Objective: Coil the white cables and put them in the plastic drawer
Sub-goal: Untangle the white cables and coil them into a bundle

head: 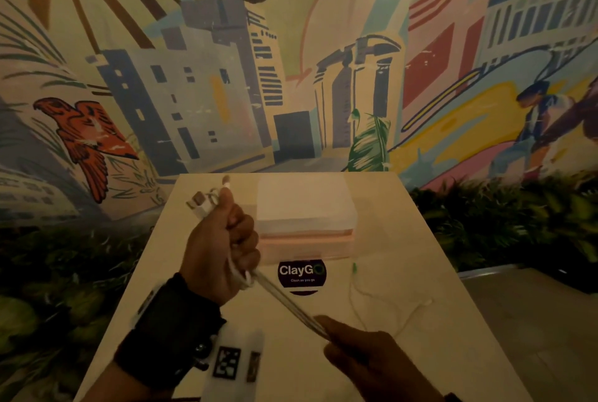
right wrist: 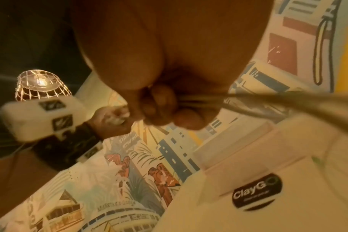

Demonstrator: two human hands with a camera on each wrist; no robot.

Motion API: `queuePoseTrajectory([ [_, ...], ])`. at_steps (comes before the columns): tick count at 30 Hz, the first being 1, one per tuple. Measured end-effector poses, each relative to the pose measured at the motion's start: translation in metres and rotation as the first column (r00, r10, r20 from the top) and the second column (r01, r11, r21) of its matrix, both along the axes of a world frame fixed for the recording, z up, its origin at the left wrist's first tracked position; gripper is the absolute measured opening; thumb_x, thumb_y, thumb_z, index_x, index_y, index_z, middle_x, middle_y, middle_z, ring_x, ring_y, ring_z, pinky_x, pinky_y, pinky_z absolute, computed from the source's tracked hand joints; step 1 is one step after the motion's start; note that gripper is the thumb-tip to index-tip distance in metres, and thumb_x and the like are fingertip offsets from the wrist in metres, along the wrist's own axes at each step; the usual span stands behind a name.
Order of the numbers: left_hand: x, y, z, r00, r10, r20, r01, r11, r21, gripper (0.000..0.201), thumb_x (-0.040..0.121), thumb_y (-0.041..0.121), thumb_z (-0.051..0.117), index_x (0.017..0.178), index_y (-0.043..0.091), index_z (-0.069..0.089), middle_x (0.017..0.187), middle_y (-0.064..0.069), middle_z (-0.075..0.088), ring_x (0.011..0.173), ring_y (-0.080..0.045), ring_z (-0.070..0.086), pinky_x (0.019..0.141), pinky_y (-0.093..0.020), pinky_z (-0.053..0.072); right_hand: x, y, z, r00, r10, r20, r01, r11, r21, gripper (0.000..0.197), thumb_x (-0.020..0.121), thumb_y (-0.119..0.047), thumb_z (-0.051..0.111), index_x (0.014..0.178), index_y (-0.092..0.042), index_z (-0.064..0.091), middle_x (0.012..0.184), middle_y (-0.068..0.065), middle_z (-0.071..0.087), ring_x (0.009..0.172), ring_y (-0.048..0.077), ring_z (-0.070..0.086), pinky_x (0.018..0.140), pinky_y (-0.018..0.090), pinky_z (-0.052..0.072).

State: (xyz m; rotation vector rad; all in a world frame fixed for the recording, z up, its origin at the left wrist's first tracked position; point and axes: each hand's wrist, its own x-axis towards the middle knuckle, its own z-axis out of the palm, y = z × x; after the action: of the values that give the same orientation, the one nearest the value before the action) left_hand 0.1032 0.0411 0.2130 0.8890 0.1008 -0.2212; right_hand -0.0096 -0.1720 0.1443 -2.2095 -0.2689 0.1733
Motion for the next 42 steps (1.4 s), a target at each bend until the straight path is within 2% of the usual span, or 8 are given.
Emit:
queuePoseTrajectory([
  [6,-0.031,-0.031,-0.011,0.940,-0.067,0.334,-0.191,0.708,0.679,0.043,0.080,0.051,0.046,0.052,0.018,0.048,0.036,0.007,0.046,0.038,-0.004,0.034,0.042,-0.018,0.031,0.030,-0.019,0.073,0.983,0.077,0.169,-0.062,0.994,-0.091,0.022,0.092,-0.033,0.053,0.077,-0.023,0.066,0.067,0.000,0.061,0.058,0.005,0.051,0.052,0.011,0.035],
  [12,-0.054,-0.063,-0.022,0.960,-0.201,0.193,0.083,0.868,0.490,0.045,0.085,0.047,0.043,0.094,0.013,0.070,0.078,-0.009,0.077,0.072,-0.021,0.073,0.076,-0.038,0.057,0.066,0.002,0.086,0.933,0.062,0.355,-0.040,0.997,-0.071,0.030,0.090,-0.033,0.045,0.084,-0.016,0.068,0.074,0.003,0.070,0.065,0.013,0.060,0.060,0.027,0.047],
  [16,-0.058,-0.057,-0.013,0.975,-0.181,0.126,0.116,0.909,0.401,0.055,0.088,0.047,0.040,0.094,-0.001,0.065,0.064,-0.018,0.064,0.032,-0.014,0.050,0.034,-0.021,0.038,0.066,0.006,0.081,0.914,0.029,0.404,-0.002,0.998,-0.068,0.030,0.090,-0.033,0.043,0.081,-0.016,0.066,0.076,0.002,0.070,0.066,0.013,0.061,0.063,0.030,0.048],
  [21,-0.058,-0.053,-0.016,0.947,-0.248,0.205,0.123,0.867,0.482,0.041,0.075,0.051,0.062,0.063,0.012,0.064,0.042,-0.001,0.046,0.038,-0.016,0.034,0.041,-0.025,0.027,0.069,0.006,0.079,0.897,0.082,0.434,-0.026,0.991,-0.133,0.029,0.090,-0.032,0.042,0.074,-0.019,0.062,0.065,-0.002,0.065,0.057,0.015,0.056,0.054,0.030,0.046],
  [28,-0.052,-0.040,-0.011,0.931,-0.264,0.253,0.120,0.875,0.470,0.055,0.082,0.058,0.051,0.069,0.005,0.061,0.053,-0.030,0.044,0.048,-0.029,0.050,0.051,-0.031,0.036,0.073,-0.030,0.107,0.980,0.174,0.096,-0.164,0.981,-0.107,0.023,0.091,-0.023,0.058,0.072,-0.011,0.064,0.055,-0.006,0.049,0.048,0.002,0.041,0.048,0.012,0.036],
  [34,-0.038,-0.023,-0.013,0.961,-0.239,0.140,0.206,0.955,0.216,0.045,0.079,0.052,0.058,0.057,0.017,0.039,0.039,0.003,0.030,0.028,-0.009,0.022,0.034,-0.016,0.016,0.070,-0.064,0.126,0.973,0.170,-0.158,-0.173,0.985,-0.011,0.019,0.092,-0.020,0.054,0.087,-0.022,0.072,0.053,-0.014,0.051,0.050,0.001,0.046,0.054,0.015,0.046],
  [39,-0.030,-0.039,-0.016,0.982,-0.163,0.094,0.157,0.985,0.067,0.053,0.047,0.050,0.086,0.055,0.020,0.043,0.039,0.006,0.028,0.028,-0.006,0.021,0.032,-0.012,0.017,0.060,-0.010,0.088,0.875,-0.400,0.272,0.297,0.888,0.351,0.028,0.093,-0.011,0.054,0.071,-0.018,0.071,0.055,-0.005,0.066,0.049,0.007,0.056,0.051,0.011,0.042],
  [42,-0.027,-0.054,-0.019,0.982,-0.186,0.016,0.185,0.981,0.064,0.059,0.052,0.043,0.085,0.071,-0.006,0.058,0.059,-0.013,0.049,0.047,-0.020,0.053,0.051,-0.023,0.047,0.041,0.053,0.053,0.856,-0.343,0.387,0.244,0.928,0.282,0.024,0.093,-0.031,0.048,0.098,-0.018,0.067,0.076,-0.010,0.073,0.069,0.003,0.066,0.063,0.014,0.052],
])
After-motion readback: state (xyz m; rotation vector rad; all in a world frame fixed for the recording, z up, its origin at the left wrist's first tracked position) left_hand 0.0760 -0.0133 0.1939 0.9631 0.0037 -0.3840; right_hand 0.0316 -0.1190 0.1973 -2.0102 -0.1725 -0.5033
